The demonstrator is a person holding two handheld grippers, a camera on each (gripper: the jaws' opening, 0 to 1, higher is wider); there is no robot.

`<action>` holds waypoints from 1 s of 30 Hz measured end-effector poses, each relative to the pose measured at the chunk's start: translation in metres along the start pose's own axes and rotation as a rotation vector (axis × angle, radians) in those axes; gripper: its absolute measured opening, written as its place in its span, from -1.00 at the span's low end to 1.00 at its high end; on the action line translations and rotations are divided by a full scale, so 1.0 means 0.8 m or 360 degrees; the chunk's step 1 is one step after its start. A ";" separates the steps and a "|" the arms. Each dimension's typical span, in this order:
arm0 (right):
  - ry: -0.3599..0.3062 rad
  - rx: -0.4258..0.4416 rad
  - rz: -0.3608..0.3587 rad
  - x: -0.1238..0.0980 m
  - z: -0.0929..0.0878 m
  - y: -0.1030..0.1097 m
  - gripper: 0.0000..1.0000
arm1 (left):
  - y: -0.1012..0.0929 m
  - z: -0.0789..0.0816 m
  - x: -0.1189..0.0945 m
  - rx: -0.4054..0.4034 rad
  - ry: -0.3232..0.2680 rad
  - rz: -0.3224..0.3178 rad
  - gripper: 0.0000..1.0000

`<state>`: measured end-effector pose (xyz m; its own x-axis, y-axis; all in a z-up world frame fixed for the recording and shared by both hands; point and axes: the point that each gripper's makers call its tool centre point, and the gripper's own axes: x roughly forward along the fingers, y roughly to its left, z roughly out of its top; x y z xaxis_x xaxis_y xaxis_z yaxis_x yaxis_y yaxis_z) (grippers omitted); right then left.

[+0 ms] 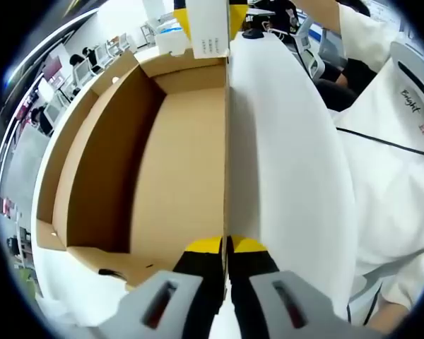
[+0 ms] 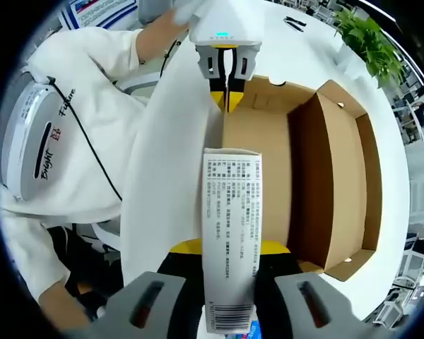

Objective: Operate the shoe box by opening the lid, removing the specified soft item, and placing it in the target area until the item is outside and the box remains undamaged.

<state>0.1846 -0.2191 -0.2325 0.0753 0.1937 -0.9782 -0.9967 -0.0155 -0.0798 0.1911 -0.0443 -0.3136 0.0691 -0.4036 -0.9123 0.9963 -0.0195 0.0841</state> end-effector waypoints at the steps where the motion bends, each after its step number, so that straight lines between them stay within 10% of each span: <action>1: 0.0008 0.0001 -0.0005 -0.001 -0.003 0.002 -0.56 | 0.000 0.000 0.000 0.0001 -0.0001 0.0000 -0.97; 30: 0.0066 0.0133 0.0059 -0.004 -0.049 0.057 -0.56 | -0.001 0.001 0.001 0.0011 0.0001 0.0012 -0.97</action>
<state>0.1398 -0.2587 -0.2407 0.0377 0.1534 -0.9874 -0.9978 0.0601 -0.0288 0.1903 -0.0450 -0.3138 0.0764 -0.4032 -0.9119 0.9954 -0.0229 0.0935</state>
